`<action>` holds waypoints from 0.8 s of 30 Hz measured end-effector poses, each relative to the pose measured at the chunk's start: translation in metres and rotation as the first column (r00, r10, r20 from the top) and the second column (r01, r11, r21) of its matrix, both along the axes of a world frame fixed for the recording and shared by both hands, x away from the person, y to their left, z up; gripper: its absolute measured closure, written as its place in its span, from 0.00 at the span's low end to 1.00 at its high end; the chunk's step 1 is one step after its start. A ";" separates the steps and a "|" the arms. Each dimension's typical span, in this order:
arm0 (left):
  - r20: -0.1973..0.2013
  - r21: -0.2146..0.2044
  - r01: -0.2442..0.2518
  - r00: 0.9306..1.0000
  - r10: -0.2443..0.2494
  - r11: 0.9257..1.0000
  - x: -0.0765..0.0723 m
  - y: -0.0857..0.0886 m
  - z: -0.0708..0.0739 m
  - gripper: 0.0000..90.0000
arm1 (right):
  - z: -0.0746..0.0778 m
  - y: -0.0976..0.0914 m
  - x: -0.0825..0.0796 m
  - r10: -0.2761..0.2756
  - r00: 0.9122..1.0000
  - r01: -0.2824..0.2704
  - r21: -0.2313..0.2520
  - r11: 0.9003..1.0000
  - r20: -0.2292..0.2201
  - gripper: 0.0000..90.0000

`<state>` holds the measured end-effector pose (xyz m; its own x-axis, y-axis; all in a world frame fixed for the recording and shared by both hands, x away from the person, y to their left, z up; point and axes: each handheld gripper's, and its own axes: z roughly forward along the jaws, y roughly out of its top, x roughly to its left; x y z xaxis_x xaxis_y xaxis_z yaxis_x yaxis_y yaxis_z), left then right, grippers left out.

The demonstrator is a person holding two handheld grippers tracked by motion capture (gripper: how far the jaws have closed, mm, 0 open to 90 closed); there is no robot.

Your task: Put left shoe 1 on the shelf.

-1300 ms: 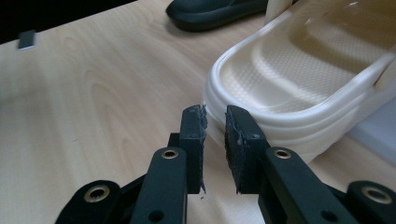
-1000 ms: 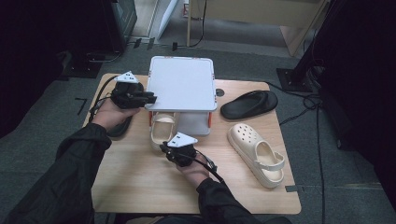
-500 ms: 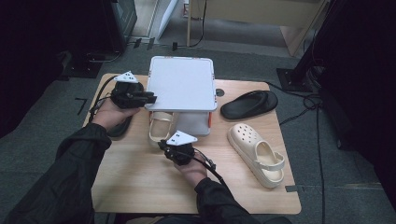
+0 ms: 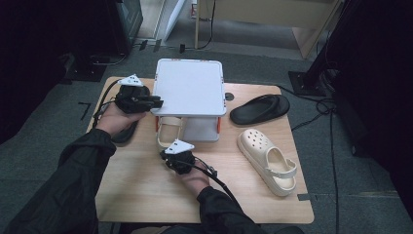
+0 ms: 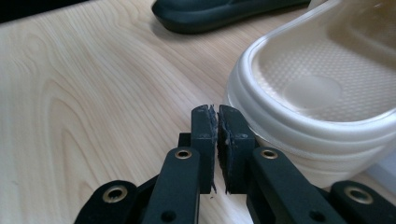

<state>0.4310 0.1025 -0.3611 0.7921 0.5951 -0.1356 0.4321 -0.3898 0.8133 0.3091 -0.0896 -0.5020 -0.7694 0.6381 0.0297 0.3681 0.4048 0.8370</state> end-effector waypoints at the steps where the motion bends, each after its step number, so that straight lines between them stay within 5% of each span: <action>1: 0.000 0.000 0.000 1.000 0.000 1.000 0.000 0.000 0.000 0.81 | 0.001 -0.003 0.001 -0.008 1.000 0.008 -0.003 1.000 0.001 0.94; 7: -0.001 -0.002 -0.002 1.000 0.002 1.000 0.000 0.000 0.000 0.82 | 0.000 -0.020 0.010 -0.045 0.999 0.045 0.001 0.999 -0.019 0.90; 11: 0.000 0.000 -0.002 1.000 0.002 1.000 0.000 0.000 0.000 0.82 | 0.009 -0.033 0.003 -0.066 0.998 0.065 0.058 0.996 0.008 0.90; 14: -0.001 -0.001 -0.003 1.000 0.003 1.000 0.000 0.000 0.000 0.82 | 0.010 -0.050 -0.002 -0.124 0.992 0.121 0.086 0.989 0.037 0.96; 17: -0.001 0.000 -0.005 1.000 0.005 1.000 0.000 0.000 0.000 0.82 | 0.006 -0.061 0.001 -0.184 0.983 0.181 0.103 0.978 0.012 0.95; 22: -0.003 -0.001 -0.003 1.000 0.003 1.000 0.000 0.000 0.000 0.82 | -0.004 -0.058 0.007 -0.183 0.980 0.192 0.130 0.973 -0.073 0.61; 24: -0.002 -0.002 -0.003 1.000 0.003 1.000 0.000 0.000 0.000 0.82 | -0.008 -0.053 0.010 -0.190 0.979 0.198 0.121 0.973 -0.073 0.59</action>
